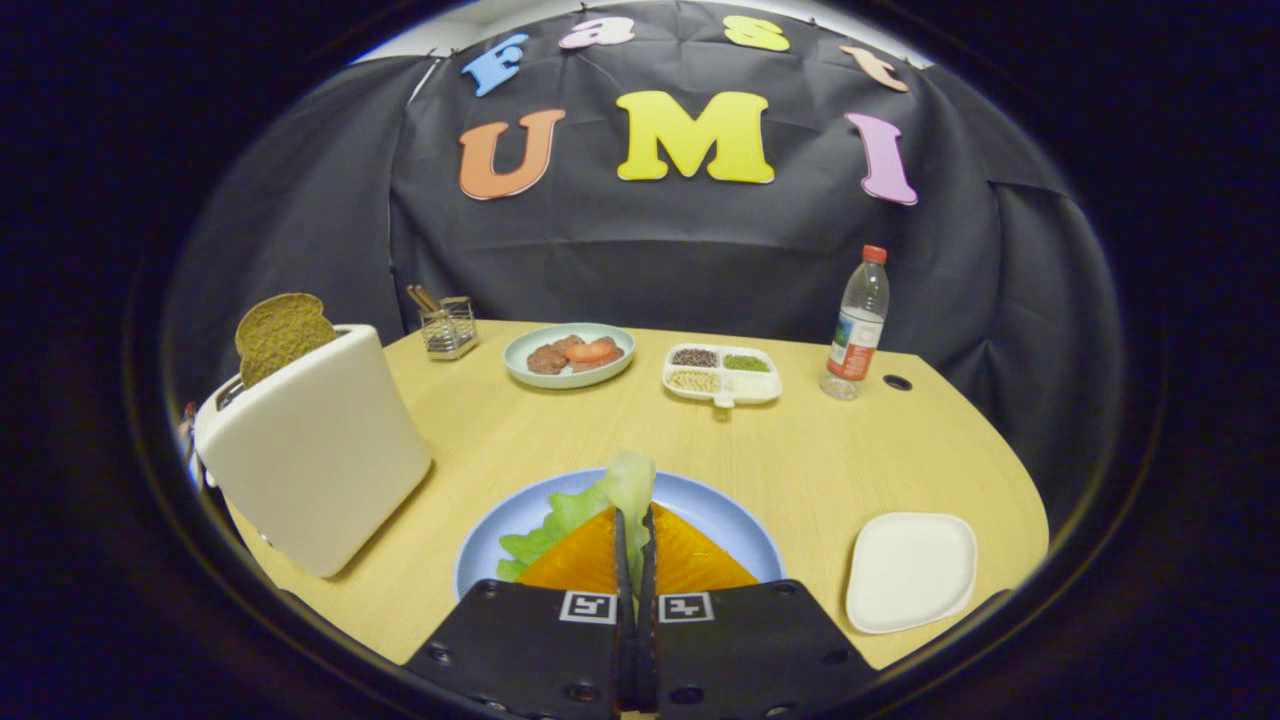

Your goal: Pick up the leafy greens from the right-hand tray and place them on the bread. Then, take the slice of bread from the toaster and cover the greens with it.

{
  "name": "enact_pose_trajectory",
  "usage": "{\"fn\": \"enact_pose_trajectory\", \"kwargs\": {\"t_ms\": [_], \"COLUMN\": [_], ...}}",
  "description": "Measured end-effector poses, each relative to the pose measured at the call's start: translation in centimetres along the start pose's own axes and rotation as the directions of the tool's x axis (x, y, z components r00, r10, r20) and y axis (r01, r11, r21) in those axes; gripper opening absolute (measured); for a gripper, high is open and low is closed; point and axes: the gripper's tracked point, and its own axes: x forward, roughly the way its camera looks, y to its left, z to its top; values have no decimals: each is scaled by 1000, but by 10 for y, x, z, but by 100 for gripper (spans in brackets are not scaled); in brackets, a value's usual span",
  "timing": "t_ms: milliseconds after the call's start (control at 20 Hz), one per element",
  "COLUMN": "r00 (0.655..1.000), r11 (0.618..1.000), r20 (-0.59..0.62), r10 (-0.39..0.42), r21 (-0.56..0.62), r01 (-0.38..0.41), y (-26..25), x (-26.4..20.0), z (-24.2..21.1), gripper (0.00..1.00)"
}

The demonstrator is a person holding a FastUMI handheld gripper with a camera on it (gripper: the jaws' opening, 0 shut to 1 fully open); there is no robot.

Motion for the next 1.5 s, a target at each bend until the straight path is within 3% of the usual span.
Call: {"fn": "enact_pose_trajectory", "kwargs": {"t_ms": [150,200,250,400,550,650,1050,1500], "r00": [1000,1000,999,999,996,993,975,960], "r11": [1000,1000,999,997,992,989,998,994], "r20": [-26,-28,-28,-10,31,70,217,259], "r10": [-1,-8,-17,-52,-79,-98,-54,110], "r21": [-17,-29,-37,-54,-93,-102,-8,-33], "r01": [1,7,16,51,81,105,58,-105], "y": [-7,-10,-12,-20,-24,-24,40,190], "x": [3,5,5,-3,-19,-34,-97,-105], "z": [-10,-11,-12,-7,10,25,108,162], "gripper": [2,11,14,41,83,95,95,95]}}
